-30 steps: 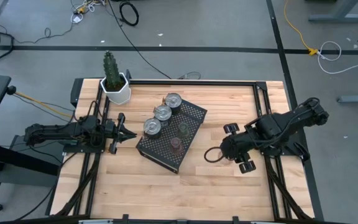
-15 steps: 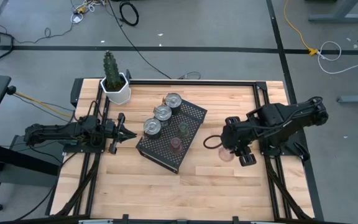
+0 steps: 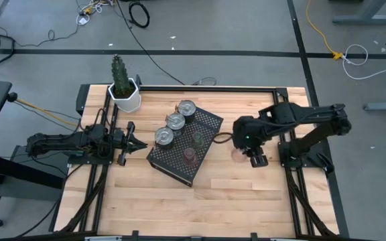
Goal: Pick & Place candle stick holders
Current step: Put the purple candle holder on the shelf
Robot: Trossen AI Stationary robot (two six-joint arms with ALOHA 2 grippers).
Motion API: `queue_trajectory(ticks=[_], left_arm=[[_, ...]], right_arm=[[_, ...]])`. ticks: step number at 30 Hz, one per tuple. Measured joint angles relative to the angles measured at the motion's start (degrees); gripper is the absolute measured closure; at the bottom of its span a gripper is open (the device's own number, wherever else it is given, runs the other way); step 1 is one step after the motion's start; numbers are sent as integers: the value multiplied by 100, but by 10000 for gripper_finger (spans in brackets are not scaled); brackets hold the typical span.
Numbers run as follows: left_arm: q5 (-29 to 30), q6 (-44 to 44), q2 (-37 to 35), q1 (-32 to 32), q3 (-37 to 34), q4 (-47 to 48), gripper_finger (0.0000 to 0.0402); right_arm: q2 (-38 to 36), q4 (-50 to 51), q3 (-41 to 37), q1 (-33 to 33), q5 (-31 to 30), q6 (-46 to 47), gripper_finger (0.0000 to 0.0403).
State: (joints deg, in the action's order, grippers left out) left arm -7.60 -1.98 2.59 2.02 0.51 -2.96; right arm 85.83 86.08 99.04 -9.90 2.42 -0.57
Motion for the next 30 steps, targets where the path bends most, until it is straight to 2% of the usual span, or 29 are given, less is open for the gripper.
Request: queue_trajectory(ticks=[10,17,30], left_arm=[[0,0,1,-1,1,1,367],[0,0,0,-1,0,0,367],[0,0,0,-1,1,2,367]], right_arm=[[392,-111,0,778,0,-546,232],[662,-541,0,1253,0,-794,232],[791,-1148,-2,1730,-22,-1197,232]])
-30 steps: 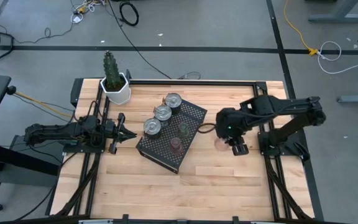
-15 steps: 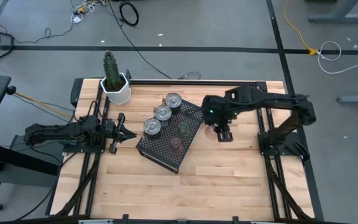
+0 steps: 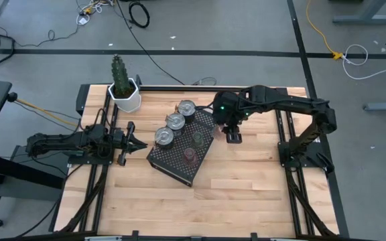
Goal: Pick & Place candle stick holders
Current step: Put the purple candle holder on the shelf
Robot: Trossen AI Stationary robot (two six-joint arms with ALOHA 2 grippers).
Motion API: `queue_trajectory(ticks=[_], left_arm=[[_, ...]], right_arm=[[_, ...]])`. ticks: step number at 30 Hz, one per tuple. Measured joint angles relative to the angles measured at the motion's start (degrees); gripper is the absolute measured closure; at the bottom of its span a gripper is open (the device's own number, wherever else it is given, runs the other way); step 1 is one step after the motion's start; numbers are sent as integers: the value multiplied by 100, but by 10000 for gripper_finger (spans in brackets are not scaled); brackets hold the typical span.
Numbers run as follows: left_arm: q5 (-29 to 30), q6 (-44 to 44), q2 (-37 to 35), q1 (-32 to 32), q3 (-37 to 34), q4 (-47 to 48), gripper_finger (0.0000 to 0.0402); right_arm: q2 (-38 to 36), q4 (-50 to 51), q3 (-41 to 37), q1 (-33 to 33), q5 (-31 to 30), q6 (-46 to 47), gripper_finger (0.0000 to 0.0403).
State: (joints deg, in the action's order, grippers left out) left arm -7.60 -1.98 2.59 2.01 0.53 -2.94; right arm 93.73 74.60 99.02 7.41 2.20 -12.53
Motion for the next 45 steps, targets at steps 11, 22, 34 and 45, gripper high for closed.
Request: queue_trajectory(ticks=[11,22,34,45], left_arm=[[0,0,0,1,-1,0,367],[0,0,0,0,-1,-1,367],[0,-1,2,1,-1,-1,367],[0,-1,0,1,-1,-1,367]], right_arm=[[0,-627,0,111,-272,179,232],[0,-762,-2,346,-275,455,232],[838,306,1562,532,-265,345,232],[1488,906,2411,528,-269,197,232]])
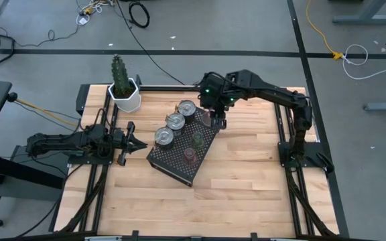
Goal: Pick & Place candle stick holders
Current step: Put the purple candle holder on the shelf
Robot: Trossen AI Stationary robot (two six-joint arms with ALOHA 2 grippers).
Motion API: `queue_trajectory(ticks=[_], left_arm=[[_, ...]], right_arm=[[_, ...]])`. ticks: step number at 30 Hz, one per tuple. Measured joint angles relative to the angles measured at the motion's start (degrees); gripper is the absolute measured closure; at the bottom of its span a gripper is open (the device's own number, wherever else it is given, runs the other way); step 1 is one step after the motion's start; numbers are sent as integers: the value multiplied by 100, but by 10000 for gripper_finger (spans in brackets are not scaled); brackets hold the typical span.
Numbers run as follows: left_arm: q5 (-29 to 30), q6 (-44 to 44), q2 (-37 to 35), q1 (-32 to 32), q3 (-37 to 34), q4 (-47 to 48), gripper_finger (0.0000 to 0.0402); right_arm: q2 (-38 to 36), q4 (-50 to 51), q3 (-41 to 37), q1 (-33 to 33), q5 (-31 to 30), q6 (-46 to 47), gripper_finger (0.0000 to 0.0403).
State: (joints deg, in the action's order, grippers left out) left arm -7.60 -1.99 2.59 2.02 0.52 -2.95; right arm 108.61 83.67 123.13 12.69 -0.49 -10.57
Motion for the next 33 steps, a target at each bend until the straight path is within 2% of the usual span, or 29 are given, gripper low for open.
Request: queue_trajectory(ticks=[14,26,33], left_arm=[[0,1,0,-2,1,1,367],[0,1,2,1,2,-2,367],[0,1,1,-2,1,1,367]], right_arm=[[3,84,14,-61,2,10,232],[-6,655,503,-87,3,153,232],[-6,637,544,-94,86,158,232]])
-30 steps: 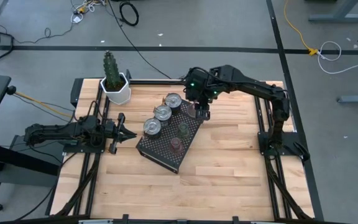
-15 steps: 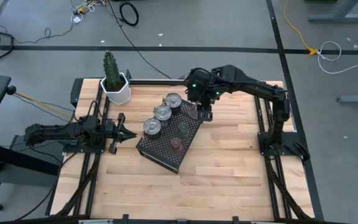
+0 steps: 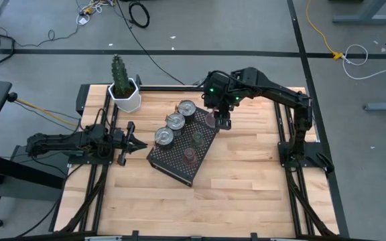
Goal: Pick & Place candle stick holders
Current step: Put the purple candle holder on the shelf
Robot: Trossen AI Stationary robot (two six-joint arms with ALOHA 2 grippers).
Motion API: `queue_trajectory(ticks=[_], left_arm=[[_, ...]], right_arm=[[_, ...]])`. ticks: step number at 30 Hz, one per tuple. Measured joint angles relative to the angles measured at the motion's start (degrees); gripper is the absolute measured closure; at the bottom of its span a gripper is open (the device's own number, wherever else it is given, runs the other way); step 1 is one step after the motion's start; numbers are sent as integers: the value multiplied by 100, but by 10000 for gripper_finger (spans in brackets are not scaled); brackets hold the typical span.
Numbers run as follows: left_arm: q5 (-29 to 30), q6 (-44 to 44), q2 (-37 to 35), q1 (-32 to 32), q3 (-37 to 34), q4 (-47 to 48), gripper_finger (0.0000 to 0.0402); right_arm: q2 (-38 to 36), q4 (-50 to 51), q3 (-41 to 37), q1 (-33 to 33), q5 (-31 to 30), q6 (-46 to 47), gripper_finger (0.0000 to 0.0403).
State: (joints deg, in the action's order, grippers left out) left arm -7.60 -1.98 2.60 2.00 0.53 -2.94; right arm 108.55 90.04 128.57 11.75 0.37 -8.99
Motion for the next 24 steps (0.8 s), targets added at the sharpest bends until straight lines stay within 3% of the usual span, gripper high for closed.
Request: queue_trajectory(ticks=[24], left_arm=[[0,-1,1,1,0,2,367]], right_arm=[[258,-397,-540,-225,7,-51,232]])
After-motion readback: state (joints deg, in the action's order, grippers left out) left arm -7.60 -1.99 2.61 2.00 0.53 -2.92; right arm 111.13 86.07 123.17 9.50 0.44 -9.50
